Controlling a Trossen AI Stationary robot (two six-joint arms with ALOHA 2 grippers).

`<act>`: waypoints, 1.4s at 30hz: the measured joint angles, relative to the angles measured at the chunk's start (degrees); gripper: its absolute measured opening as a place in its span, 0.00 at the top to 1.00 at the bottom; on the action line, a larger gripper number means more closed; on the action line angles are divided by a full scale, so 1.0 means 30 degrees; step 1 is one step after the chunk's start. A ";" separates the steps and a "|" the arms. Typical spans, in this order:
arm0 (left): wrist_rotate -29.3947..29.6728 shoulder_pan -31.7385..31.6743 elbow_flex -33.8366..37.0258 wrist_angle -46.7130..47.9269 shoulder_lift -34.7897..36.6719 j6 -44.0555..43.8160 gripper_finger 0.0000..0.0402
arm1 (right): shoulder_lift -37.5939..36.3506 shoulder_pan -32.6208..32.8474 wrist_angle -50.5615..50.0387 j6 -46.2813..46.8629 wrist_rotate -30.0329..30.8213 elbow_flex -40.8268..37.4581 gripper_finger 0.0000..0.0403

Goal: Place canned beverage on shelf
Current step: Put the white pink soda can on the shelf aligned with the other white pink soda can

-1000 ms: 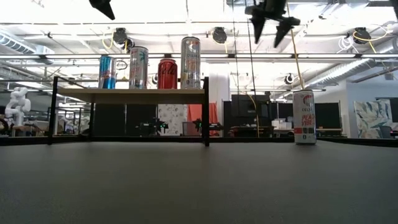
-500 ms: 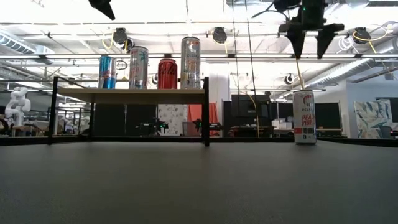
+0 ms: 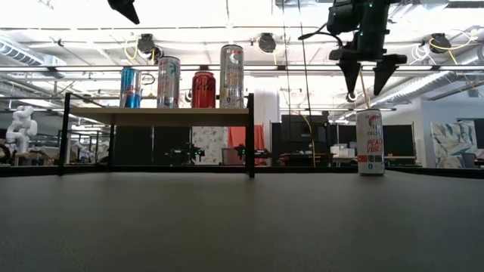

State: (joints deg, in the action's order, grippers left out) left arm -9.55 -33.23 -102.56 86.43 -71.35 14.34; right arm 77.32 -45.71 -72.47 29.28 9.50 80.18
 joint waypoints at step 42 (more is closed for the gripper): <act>0.0002 -0.0007 0.0000 -0.0048 0.0007 0.0339 0.03 | 0.0138 -0.0401 0.5140 0.0509 0.1275 -0.5995 0.17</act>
State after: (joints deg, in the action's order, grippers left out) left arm -9.54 -33.26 -102.56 86.28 -71.33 15.35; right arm 77.73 -46.92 -57.05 30.81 13.32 62.19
